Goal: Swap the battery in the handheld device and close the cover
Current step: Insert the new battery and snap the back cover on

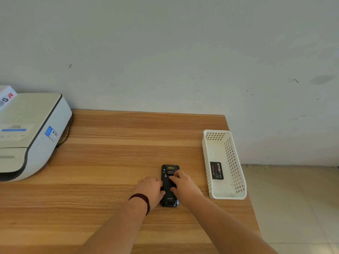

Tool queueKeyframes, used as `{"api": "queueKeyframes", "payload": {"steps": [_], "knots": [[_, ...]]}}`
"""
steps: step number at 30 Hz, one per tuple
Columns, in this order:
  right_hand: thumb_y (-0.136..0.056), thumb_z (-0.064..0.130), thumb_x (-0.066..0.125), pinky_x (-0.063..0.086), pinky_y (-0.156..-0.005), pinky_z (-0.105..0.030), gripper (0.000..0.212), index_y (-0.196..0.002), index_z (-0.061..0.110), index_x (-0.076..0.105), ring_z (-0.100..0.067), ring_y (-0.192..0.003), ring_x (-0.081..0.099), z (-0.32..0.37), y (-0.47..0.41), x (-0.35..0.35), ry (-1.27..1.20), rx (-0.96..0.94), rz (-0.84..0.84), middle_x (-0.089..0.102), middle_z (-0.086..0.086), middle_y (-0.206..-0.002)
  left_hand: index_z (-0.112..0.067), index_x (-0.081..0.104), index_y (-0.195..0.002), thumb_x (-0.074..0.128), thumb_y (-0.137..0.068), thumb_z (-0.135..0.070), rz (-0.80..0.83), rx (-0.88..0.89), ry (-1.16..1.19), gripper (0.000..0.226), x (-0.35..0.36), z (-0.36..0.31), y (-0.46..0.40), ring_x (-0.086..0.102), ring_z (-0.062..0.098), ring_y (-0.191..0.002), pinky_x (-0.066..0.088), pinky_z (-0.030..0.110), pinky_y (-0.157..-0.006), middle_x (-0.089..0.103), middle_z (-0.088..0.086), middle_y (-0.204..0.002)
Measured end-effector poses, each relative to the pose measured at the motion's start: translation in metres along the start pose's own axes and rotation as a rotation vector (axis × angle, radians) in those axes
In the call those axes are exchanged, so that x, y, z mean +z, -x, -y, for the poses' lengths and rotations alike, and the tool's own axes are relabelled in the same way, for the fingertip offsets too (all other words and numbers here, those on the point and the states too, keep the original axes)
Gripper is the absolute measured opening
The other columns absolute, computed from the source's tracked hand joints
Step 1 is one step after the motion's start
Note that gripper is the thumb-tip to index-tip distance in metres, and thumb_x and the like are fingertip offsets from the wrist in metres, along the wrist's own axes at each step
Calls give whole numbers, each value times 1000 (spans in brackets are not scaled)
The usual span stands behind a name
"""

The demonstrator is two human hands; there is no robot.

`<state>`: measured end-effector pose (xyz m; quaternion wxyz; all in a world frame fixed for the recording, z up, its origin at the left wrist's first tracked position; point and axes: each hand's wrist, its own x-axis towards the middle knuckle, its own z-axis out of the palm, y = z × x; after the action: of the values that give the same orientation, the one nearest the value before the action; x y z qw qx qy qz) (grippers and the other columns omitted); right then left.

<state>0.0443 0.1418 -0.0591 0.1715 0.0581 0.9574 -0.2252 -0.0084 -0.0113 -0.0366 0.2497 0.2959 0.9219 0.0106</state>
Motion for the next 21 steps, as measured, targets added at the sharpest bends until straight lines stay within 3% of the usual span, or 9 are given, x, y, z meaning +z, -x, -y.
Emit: {"api": "queueKeyframes", "payload": {"steps": [7, 14, 21], "knots": [[-97, 29, 53, 46, -100, -33, 43, -139, 19, 47, -18, -123, 41, -5, 9, -1, 29, -9, -23, 37, 2, -140, -21, 49, -135, 43, -97, -37, -136, 149, -45, 41, 7, -2, -2, 40, 18, -126, 38, 38, -103, 43, -3, -138], [-101, 29, 44, 48, -97, -36, 41, -141, 19, 43, -20, -126, 40, -12, 15, -4, 173, -59, -16, 37, 0, -142, -18, 47, -138, 39, -100, -34, -78, 209, -99, 43, 8, 0, -1, 35, 19, -131, 33, 40, -108, 35, -2, -146], [-99, 23, 44, 46, -95, -38, 37, -136, 19, 45, -23, -123, 41, -10, 13, -4, 271, -76, -10, 38, -3, -141, -20, 50, -137, 40, -99, -37, -47, 204, -85, 43, 6, 1, -4, 37, 18, -128, 32, 39, -107, 39, -3, -141]]}}
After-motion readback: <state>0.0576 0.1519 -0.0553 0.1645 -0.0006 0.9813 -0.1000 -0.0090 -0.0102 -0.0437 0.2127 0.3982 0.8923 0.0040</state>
